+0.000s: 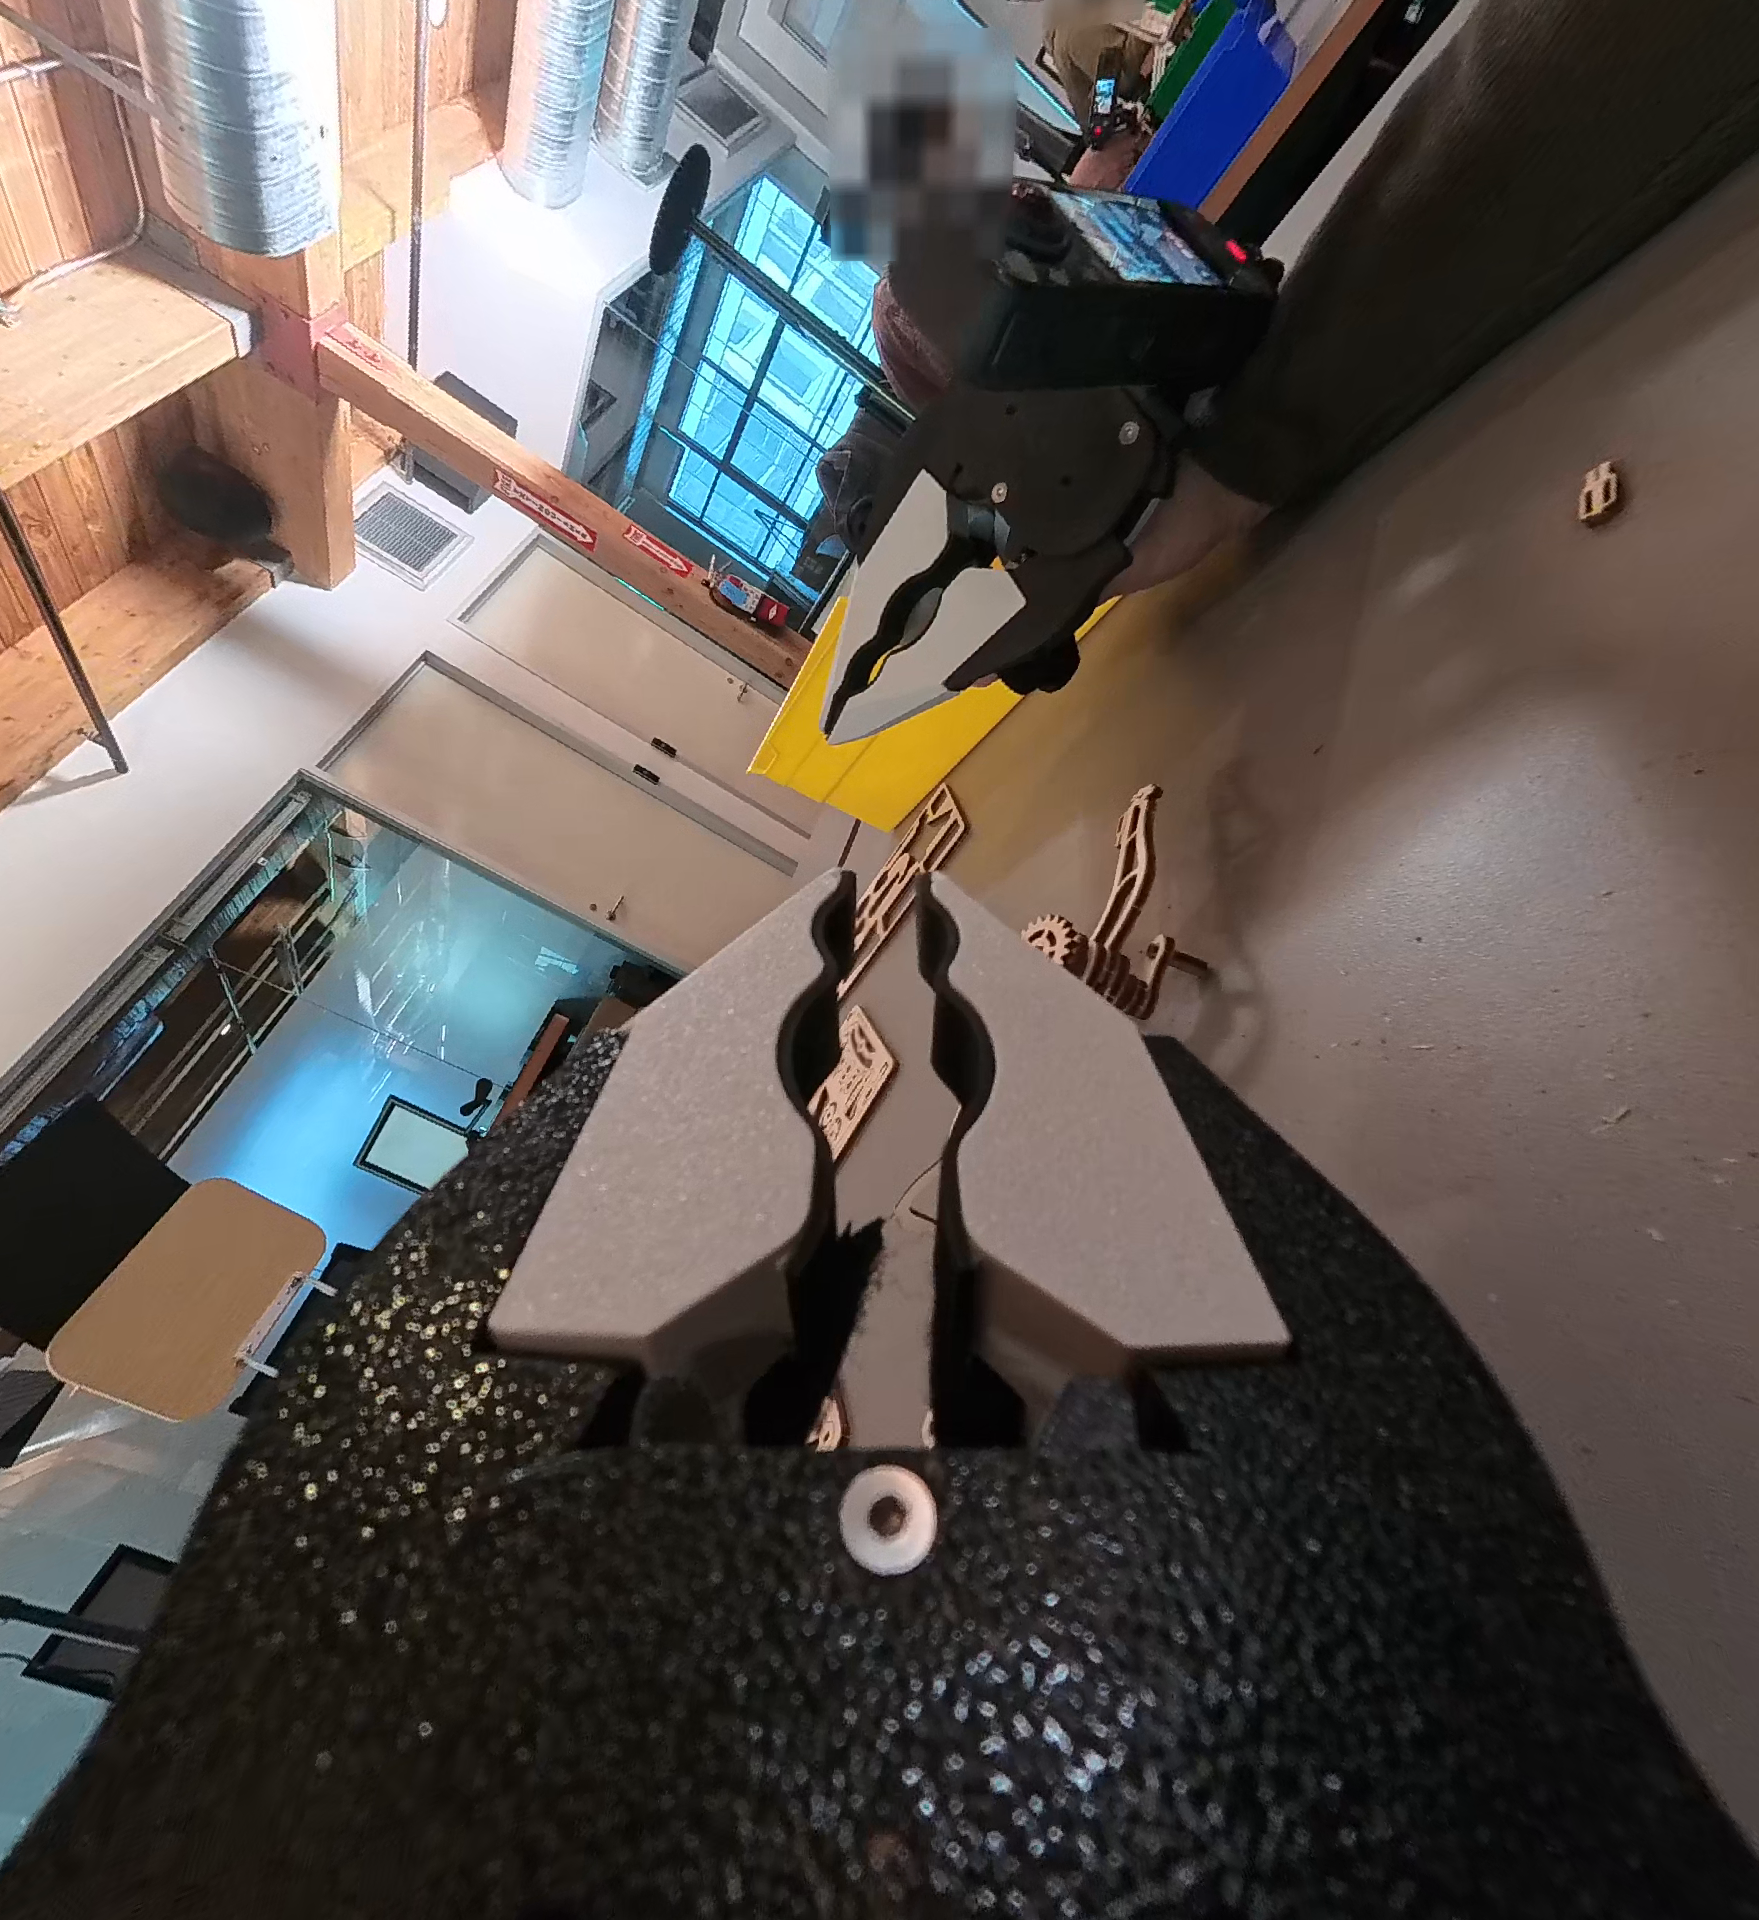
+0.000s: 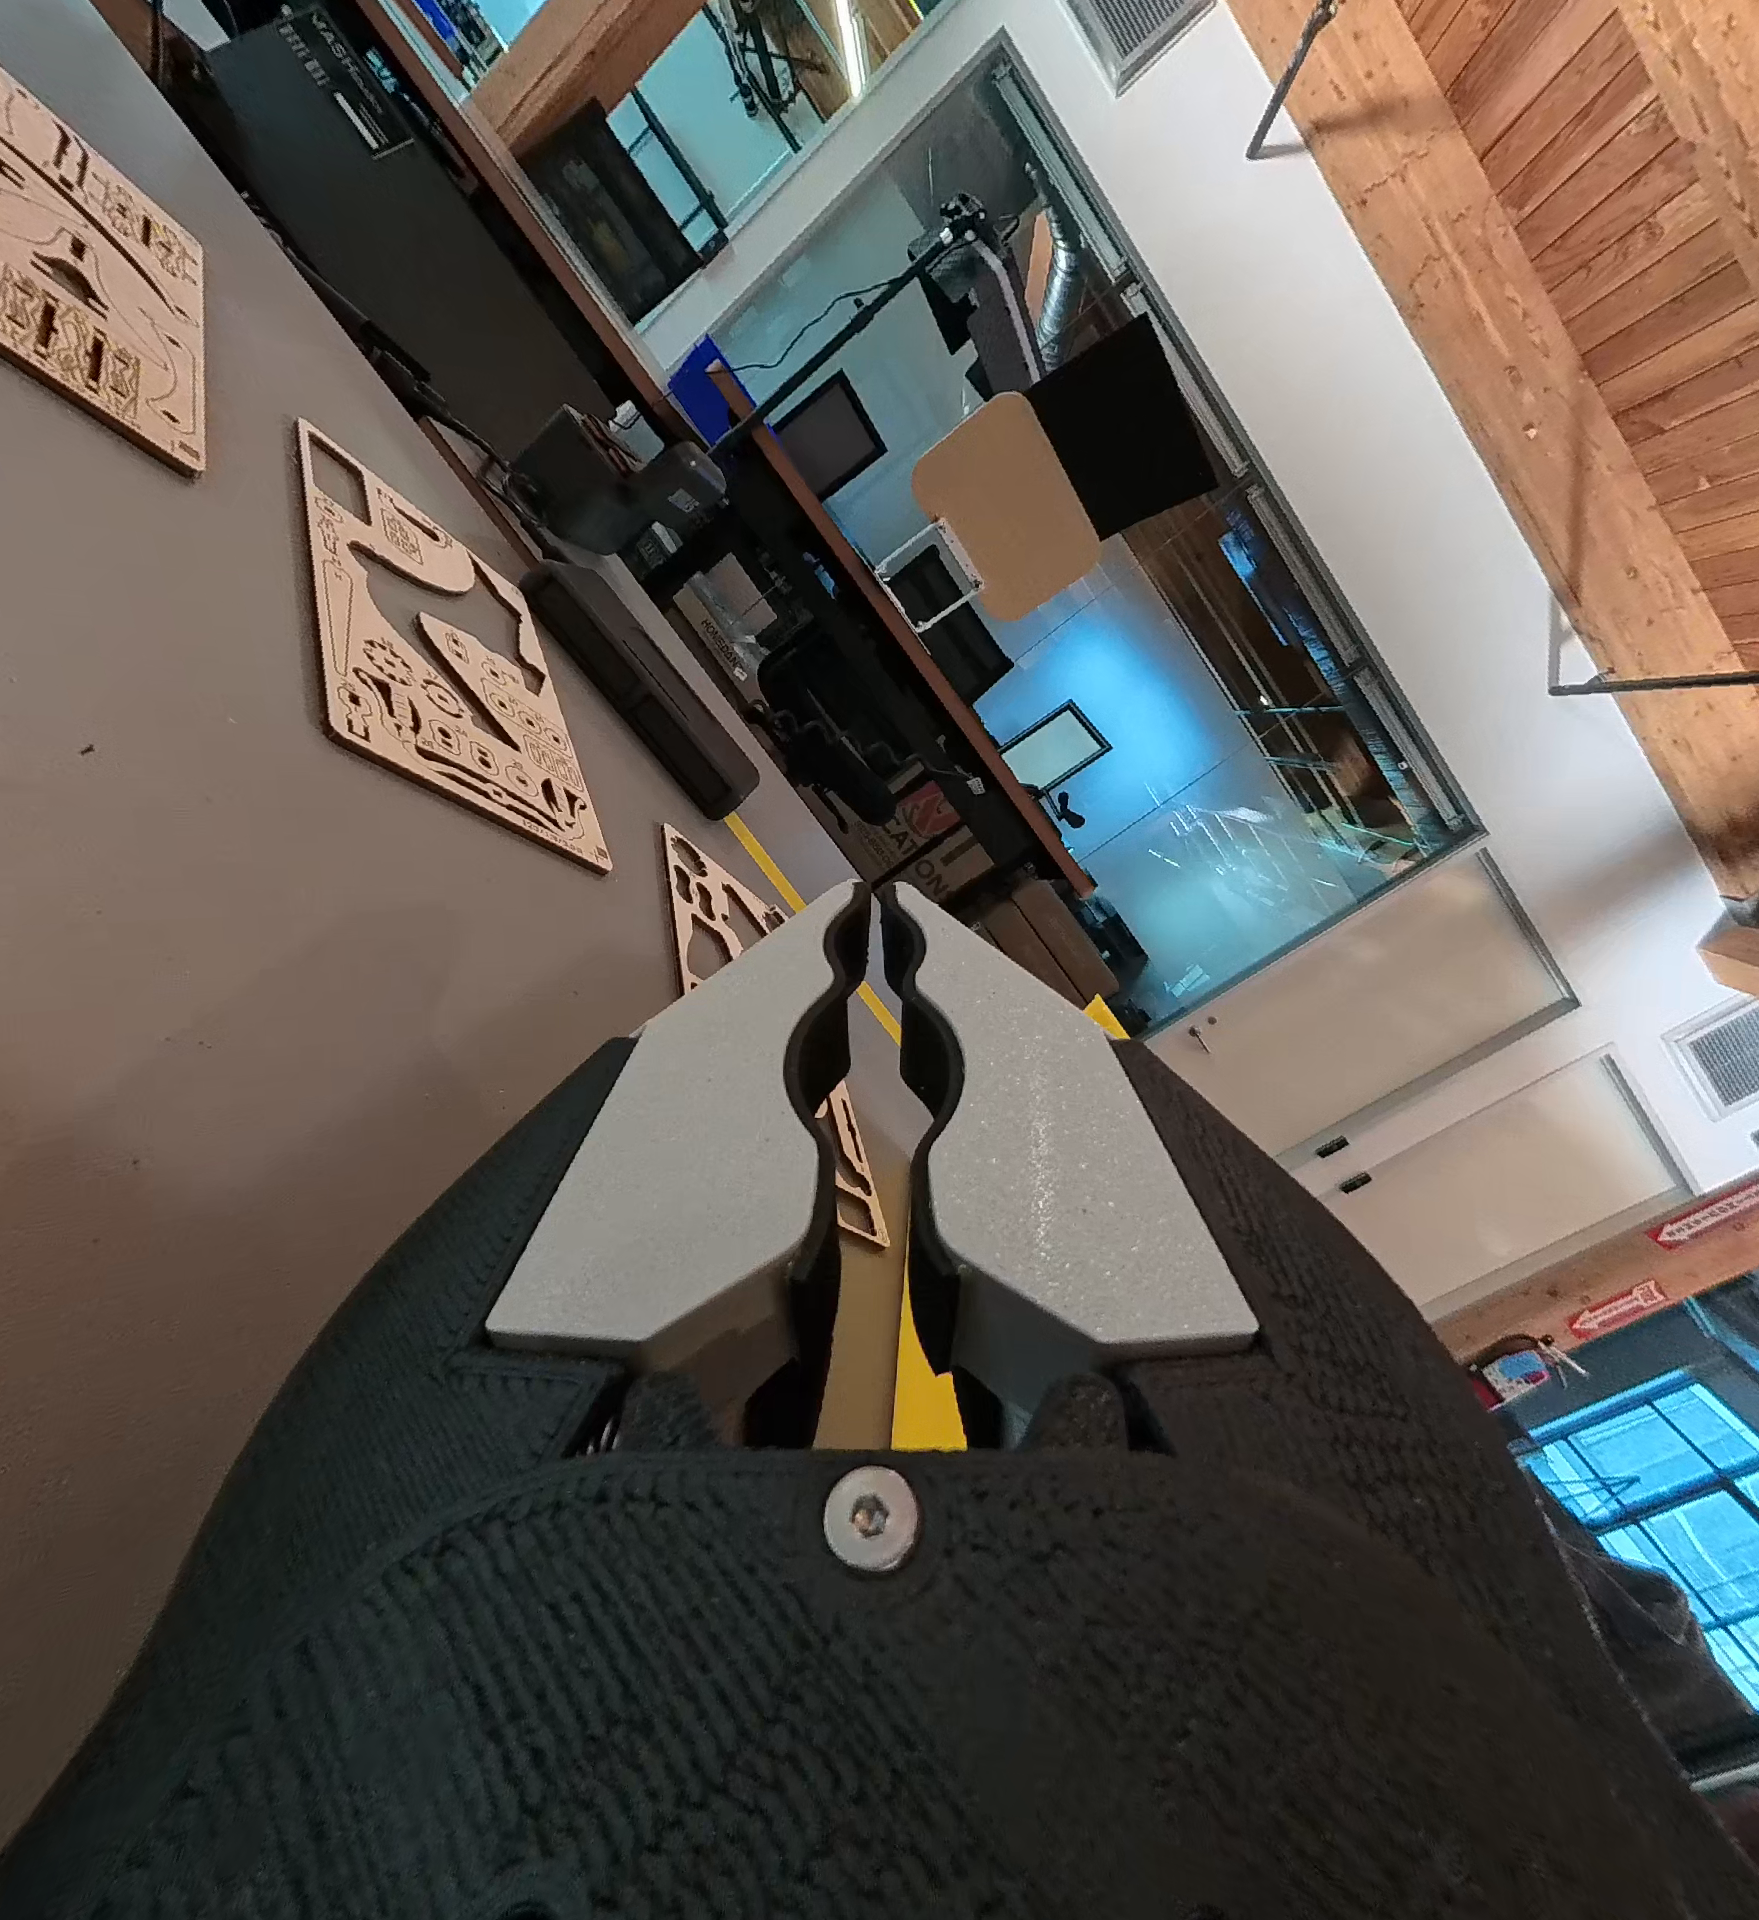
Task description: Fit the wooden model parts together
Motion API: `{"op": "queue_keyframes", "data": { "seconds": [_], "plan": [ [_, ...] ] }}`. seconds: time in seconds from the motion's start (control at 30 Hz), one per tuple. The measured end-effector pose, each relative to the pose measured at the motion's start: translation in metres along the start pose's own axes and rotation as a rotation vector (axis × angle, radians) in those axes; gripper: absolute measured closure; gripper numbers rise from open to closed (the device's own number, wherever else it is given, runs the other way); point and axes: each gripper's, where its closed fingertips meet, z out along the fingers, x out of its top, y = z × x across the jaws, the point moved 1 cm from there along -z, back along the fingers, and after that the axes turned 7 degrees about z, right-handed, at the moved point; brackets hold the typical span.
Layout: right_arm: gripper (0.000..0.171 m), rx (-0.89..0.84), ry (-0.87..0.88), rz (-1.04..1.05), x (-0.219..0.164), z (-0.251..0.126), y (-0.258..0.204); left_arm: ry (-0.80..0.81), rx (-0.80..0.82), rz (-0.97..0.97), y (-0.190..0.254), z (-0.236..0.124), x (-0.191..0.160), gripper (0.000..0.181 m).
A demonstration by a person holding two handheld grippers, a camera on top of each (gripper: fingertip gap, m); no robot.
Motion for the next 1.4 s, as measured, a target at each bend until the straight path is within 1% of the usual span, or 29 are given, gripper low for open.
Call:
{"op": "queue_keyframes", "data": {
  "seconds": [0.03, 0.23, 0.3, 0.43, 0.57, 0.67, 0.73, 0.87, 1.0, 1.07, 1.13, 1.27, 1.33, 1.4],
  "plan": [
    [0.171, 0.0, 0.0, 0.0, 0.0, 0.0, 0.0, 0.0, -0.004, -0.004, 0.0, 0.0, 0.0, 0.173],
    [0.171, -0.008, 0.018, 0.004, 0.004, -0.002, 0.001, 0.004, -0.03, -0.011, 0.005, 0.001, 0.003, 0.175],
    [0.171, -0.005, 0.035, 0.013, 0.007, -0.003, 0.0, 0.046, -0.046, 0.012, 0.009, 0.001, 0.011, 0.171],
    [0.169, 0.055, 0.092, 0.0, 0.019, -0.003, -0.014, 0.085, -0.122, 0.111, 0.029, 0.0, 0.02, 0.156],
    [0.164, 0.154, 0.176, -0.025, 0.034, -0.006, -0.034, 0.126, -0.192, 0.204, 0.044, -0.006, 0.027, 0.135],
    [0.163, 0.218, 0.241, -0.027, 0.043, -0.012, -0.044, 0.112, -0.217, 0.309, 0.047, -0.01, 0.018, 0.127],
    [0.163, 0.253, 0.286, -0.022, 0.05, -0.016, -0.049, 0.076, -0.229, 0.357, 0.047, -0.01, 0.006, 0.13],
    [0.161, 0.338, 0.403, -0.042, 0.067, -0.031, -0.061, 0.029, -0.258, 0.378, 0.045, -0.008, -0.008, 0.131],
    [0.157, 0.494, 0.514, -0.018, 0.083, -0.055, -0.079, 0.005, -0.291, 0.467, 0.05, -0.005, -0.019, 0.129],
    [0.154, 0.573, 0.566, -0.009, 0.088, -0.068, -0.085, 0.014, -0.316, 0.517, 0.055, -0.003, -0.02, 0.132],
    [0.15, 0.642, 0.597, -0.022, 0.089, -0.078, -0.091, 0.038, -0.327, 0.553, 0.057, -0.001, -0.018, 0.135],
    [0.142, 0.763, 0.65, -0.114, 0.086, -0.1, -0.105, 0.05, -0.349, 0.531, 0.056, 0.006, -0.022, 0.134],
    [0.138, 0.799, 0.645, -0.193, 0.079, -0.106, -0.113, 0.045, -0.353, 0.515, 0.054, 0.008, -0.027, 0.134],
    [0.138, 0.793, 0.623, -0.259, 0.073, -0.106, -0.117, 0.049, -0.356, 0.479, 0.053, 0.007, -0.029, 0.135]
  ]
}}
